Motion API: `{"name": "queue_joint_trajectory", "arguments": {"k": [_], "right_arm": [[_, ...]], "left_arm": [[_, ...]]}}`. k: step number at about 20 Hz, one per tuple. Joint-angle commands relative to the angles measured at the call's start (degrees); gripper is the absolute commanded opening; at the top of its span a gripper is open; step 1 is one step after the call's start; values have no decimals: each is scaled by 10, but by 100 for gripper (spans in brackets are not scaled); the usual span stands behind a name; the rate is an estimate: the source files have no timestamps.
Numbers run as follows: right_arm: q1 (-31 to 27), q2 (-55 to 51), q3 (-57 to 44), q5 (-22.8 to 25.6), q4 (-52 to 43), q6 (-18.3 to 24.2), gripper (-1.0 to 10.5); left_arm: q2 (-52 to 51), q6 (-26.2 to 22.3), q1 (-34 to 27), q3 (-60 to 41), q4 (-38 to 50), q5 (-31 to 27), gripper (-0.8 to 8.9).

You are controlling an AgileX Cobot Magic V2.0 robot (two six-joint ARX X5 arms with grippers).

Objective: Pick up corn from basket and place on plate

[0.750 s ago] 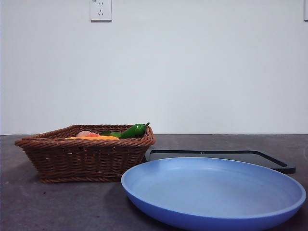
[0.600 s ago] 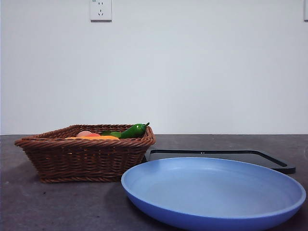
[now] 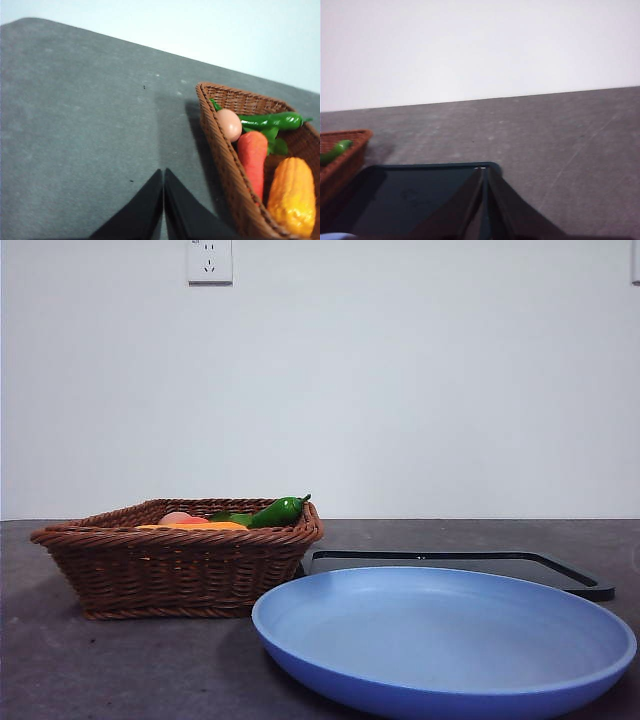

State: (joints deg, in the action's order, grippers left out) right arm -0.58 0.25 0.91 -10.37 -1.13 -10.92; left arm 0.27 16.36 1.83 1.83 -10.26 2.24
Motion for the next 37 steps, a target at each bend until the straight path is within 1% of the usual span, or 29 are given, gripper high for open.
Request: {"name": "queue_joint_trajectory", "arguments": {"k": [1,5,10,14,17,19,22,26,29,33,35,37], "right_arm": [[0,0,3,-1,-2,-57,3],[0,0,29,-1,31,-82,3],[0,11,82,-1,90,-82,3],[0,45,131,-4,135,-79,3],[1,80,172,-27,169,-73,3],[1,105,197,-49,191,-58,3],[1,152,244,-83,236,-34,3],[1,219,308,-123,304,3,3],[4,262,346,-149,353,31,3],[19,317,390,-169,428,68,3],[34,349,412,-168,475,91,3],[49,371,418,-168,490,98,3]], "left_arm": [[0,44,-1,10,-4,2,7],[1,53,-1,47,-20,20,7],[21,60,-1,101,-68,37,7],[57,60,-1,144,-94,78,7],[93,55,-1,180,-115,107,7],[118,44,-1,203,-130,122,7],[163,13,-1,244,-165,157,7],[224,-42,-1,299,-223,210,7],[258,-72,-1,329,-251,246,7],[297,-100,1,360,-289,272,7],[317,-117,1,369,-311,290,7],[328,-122,1,371,-320,298,7]]}}
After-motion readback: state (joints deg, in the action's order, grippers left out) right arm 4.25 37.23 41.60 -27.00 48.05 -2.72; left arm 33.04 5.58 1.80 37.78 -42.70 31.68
